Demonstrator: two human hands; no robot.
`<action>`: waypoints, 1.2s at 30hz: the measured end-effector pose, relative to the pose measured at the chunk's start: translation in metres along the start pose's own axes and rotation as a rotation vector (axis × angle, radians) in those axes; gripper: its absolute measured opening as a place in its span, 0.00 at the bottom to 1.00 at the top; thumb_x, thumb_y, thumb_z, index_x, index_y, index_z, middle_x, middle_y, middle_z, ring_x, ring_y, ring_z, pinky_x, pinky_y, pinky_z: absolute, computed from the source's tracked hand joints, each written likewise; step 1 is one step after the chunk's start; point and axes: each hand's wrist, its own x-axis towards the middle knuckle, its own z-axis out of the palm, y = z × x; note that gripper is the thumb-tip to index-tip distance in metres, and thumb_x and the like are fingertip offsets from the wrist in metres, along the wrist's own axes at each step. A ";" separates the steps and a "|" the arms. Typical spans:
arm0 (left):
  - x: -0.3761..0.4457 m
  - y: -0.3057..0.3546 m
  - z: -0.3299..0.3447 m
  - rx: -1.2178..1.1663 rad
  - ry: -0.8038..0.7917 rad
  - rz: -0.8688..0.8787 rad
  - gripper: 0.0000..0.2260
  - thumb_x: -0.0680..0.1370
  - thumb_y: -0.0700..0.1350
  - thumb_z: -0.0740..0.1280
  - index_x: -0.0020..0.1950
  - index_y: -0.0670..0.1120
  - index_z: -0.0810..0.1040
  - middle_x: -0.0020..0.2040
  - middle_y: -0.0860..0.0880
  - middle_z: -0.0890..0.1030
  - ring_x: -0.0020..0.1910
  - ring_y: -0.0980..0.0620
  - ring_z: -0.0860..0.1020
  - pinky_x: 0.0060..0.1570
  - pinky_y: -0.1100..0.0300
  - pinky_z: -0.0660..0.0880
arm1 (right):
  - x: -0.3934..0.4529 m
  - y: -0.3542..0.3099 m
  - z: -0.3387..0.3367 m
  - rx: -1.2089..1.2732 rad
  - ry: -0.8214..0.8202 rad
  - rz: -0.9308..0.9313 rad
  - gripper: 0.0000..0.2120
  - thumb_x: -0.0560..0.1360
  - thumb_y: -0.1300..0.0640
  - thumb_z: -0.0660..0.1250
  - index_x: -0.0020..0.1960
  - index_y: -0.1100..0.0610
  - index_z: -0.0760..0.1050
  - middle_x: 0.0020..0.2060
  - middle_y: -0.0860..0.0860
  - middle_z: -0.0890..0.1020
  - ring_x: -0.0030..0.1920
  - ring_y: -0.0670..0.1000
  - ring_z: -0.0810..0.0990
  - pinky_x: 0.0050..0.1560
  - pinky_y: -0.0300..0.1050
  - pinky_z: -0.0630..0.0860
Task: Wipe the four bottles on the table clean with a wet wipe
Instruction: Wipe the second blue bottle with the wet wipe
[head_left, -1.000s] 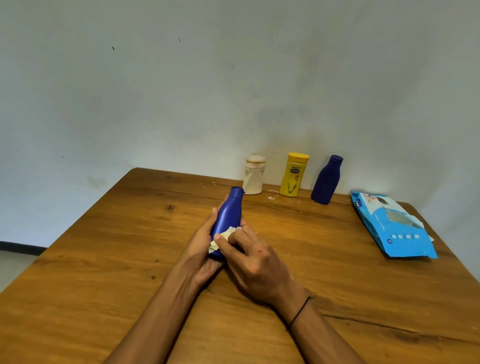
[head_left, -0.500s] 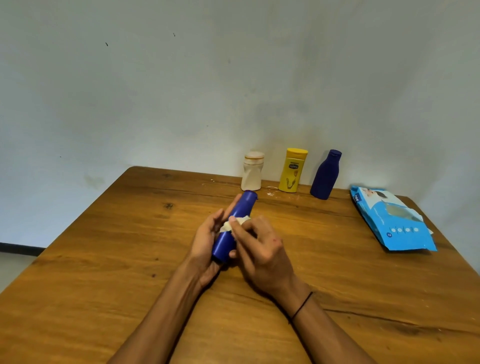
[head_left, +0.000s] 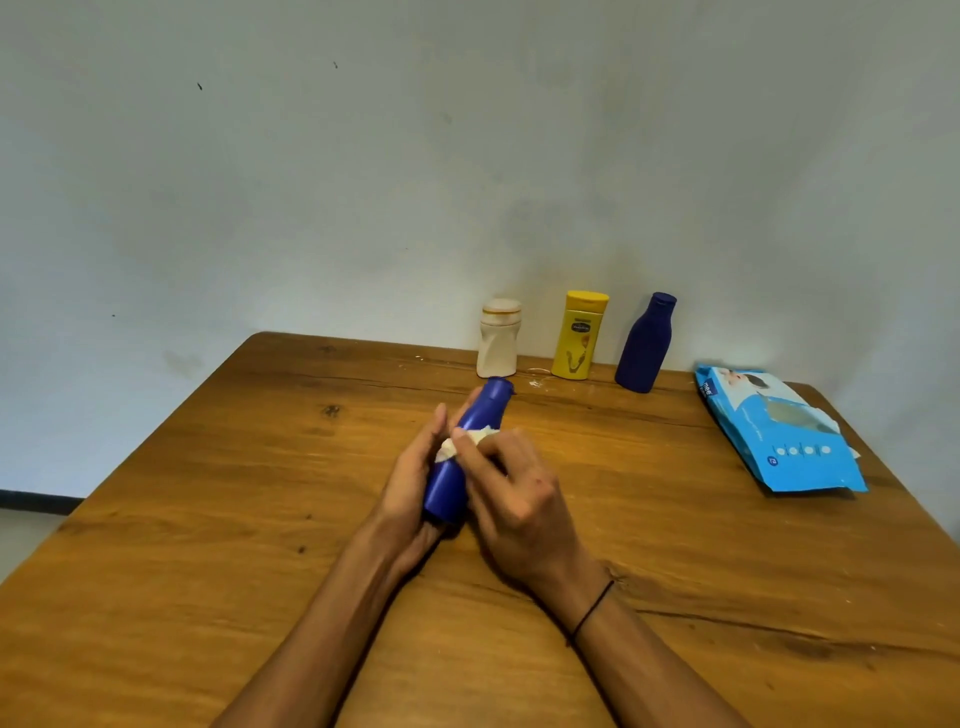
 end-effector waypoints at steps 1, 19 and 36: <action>0.000 -0.001 0.001 0.115 -0.022 0.011 0.25 0.83 0.63 0.61 0.73 0.50 0.78 0.45 0.42 0.83 0.37 0.48 0.78 0.35 0.56 0.78 | 0.000 0.007 -0.001 0.007 0.065 0.099 0.19 0.78 0.69 0.70 0.68 0.66 0.78 0.49 0.58 0.77 0.47 0.55 0.75 0.44 0.49 0.76; 0.006 0.008 -0.011 0.282 0.319 0.209 0.36 0.78 0.72 0.58 0.65 0.42 0.80 0.56 0.30 0.84 0.57 0.29 0.82 0.65 0.33 0.76 | -0.003 -0.007 -0.004 0.121 -0.205 -0.192 0.13 0.80 0.67 0.67 0.64 0.69 0.79 0.47 0.60 0.77 0.45 0.57 0.73 0.54 0.56 0.76; 0.007 0.002 -0.009 0.369 0.163 0.209 0.23 0.86 0.55 0.60 0.63 0.35 0.80 0.50 0.33 0.84 0.43 0.40 0.81 0.41 0.51 0.82 | -0.002 0.017 -0.008 0.137 0.005 0.100 0.17 0.78 0.70 0.69 0.67 0.67 0.79 0.47 0.58 0.77 0.47 0.55 0.75 0.45 0.52 0.76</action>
